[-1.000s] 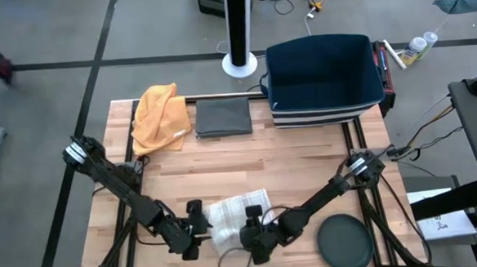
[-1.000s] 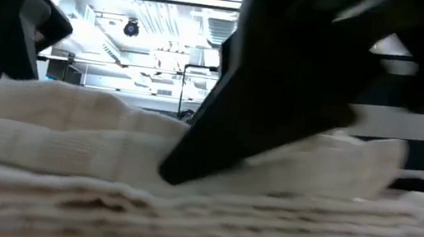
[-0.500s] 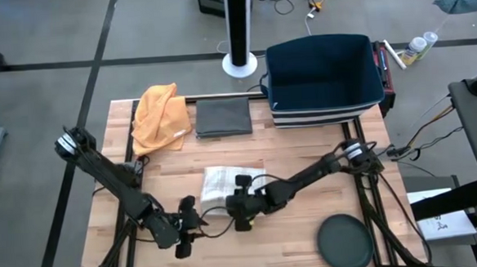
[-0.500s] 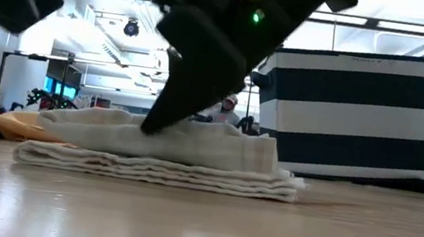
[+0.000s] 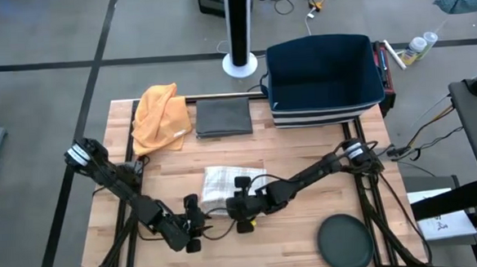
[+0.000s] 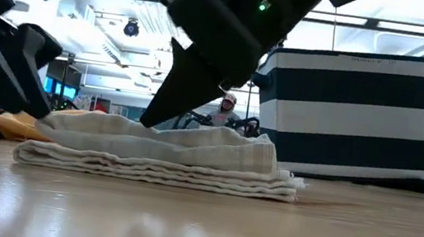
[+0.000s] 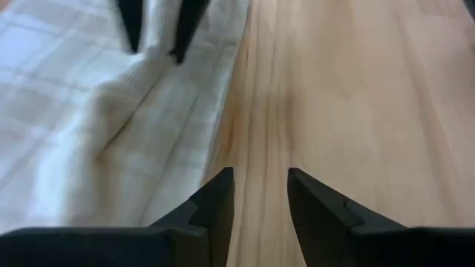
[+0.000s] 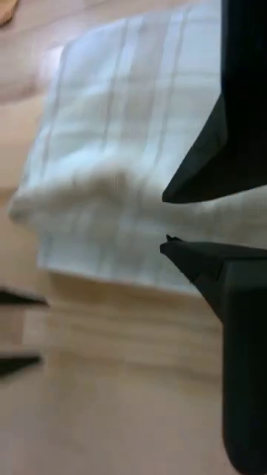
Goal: Fold kitchen towel into neat rectangle
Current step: Fold the white patterned towel
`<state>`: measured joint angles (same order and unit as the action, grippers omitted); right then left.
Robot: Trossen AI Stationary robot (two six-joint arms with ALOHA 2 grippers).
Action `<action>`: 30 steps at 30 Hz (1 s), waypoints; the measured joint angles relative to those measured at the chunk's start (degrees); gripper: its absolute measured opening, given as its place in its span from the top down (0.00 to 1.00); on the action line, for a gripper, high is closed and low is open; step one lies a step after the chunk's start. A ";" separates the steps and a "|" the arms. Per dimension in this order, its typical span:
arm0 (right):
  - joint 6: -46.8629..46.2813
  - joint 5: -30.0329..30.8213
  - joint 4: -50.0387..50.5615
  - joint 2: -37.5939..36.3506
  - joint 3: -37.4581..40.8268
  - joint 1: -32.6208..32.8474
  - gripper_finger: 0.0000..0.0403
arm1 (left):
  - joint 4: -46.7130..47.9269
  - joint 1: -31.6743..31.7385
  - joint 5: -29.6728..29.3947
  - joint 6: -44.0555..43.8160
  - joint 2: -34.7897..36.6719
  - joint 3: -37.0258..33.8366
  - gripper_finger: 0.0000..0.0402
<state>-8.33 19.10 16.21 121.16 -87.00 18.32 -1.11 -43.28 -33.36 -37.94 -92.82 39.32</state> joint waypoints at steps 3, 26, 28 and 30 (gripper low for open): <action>-1.01 0.27 -0.19 -0.35 0.00 -0.36 0.66 | -0.74 1.47 0.04 0.77 -2.16 -0.06 0.71; -4.65 -5.52 -1.93 1.92 0.41 -1.83 0.81 | -11.43 6.23 0.11 2.30 -11.10 -0.26 0.72; -4.47 -9.58 -3.46 1.87 0.37 -1.40 0.83 | -11.41 6.42 0.68 1.71 -11.12 -0.34 0.72; -3.80 -11.31 -2.68 1.15 0.28 -0.98 0.86 | -11.41 6.64 1.00 1.41 -11.12 -0.41 0.72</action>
<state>-12.14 7.79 13.53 122.31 -86.72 17.33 -12.51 -36.64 -32.36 -36.53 -103.94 38.91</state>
